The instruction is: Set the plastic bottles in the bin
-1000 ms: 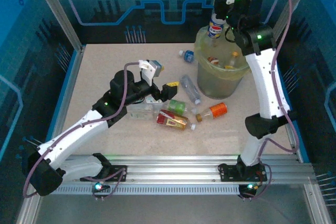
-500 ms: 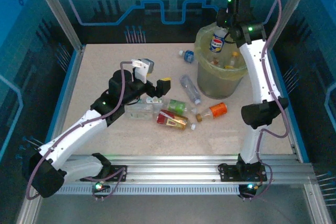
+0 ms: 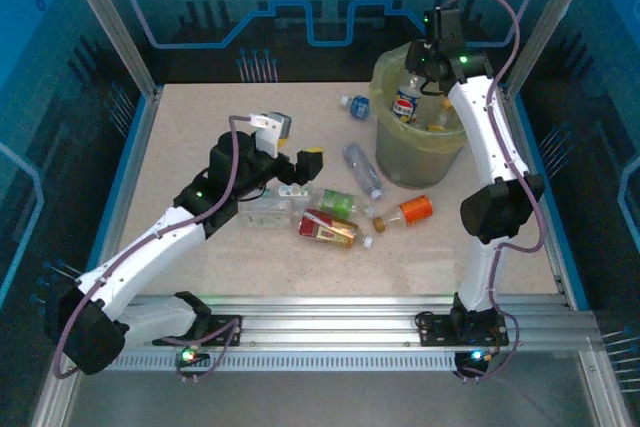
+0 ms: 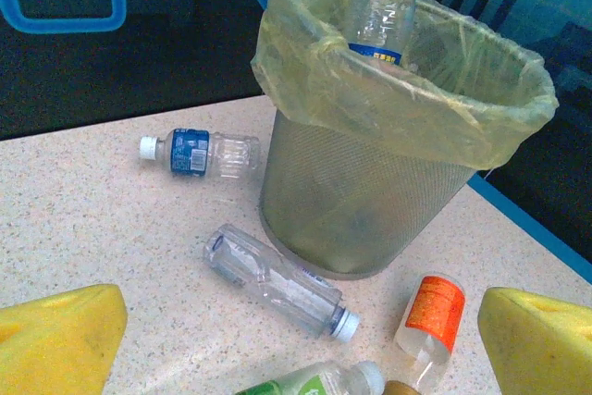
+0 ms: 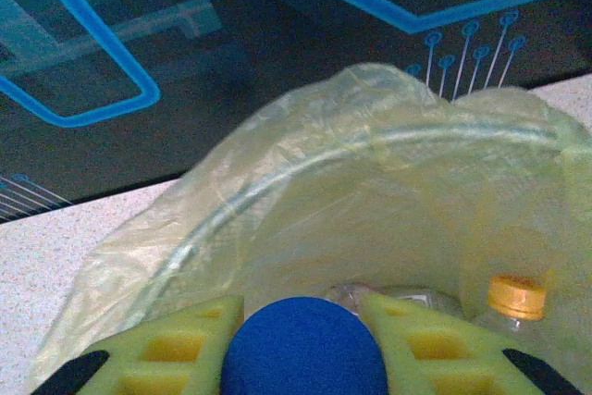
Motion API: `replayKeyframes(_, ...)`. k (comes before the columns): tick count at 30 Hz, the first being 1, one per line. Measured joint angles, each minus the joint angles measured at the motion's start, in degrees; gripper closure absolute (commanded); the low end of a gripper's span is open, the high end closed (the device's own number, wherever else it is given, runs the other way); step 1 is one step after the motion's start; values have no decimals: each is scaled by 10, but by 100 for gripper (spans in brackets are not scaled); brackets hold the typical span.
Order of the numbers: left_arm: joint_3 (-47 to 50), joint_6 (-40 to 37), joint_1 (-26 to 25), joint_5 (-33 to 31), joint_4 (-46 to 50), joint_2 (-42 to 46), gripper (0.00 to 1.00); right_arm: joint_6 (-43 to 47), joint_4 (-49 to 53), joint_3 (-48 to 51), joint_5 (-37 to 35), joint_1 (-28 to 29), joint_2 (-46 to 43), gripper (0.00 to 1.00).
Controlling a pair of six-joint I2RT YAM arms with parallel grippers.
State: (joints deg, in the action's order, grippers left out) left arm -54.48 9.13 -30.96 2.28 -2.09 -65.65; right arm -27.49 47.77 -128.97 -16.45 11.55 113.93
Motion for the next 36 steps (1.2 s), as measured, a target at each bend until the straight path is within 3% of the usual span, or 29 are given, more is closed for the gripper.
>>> replayKeyframes(7, -3, 0, 3, -1, 18, -5, 1, -23, -35, 85, 11, -11, 0, 84)
replayKeyframes(19, -13, 26, 12, -24, 49, -12, 1, -42, -50, 138, 19, -30, 0, 21)
replayKeyframes(20, -14, 31, 13, -28, 53, -14, 1, -43, -48, 143, 17, -30, -2, 15)
replayKeyframes(21, -15, 35, 14, -32, 59, -16, 1, -40, -47, 148, 16, -30, -4, 1)
replayKeyframes(36, -15, 186, 102, -92, 152, -23, 1, -22, -42, 233, -19, -13, -156, 0)
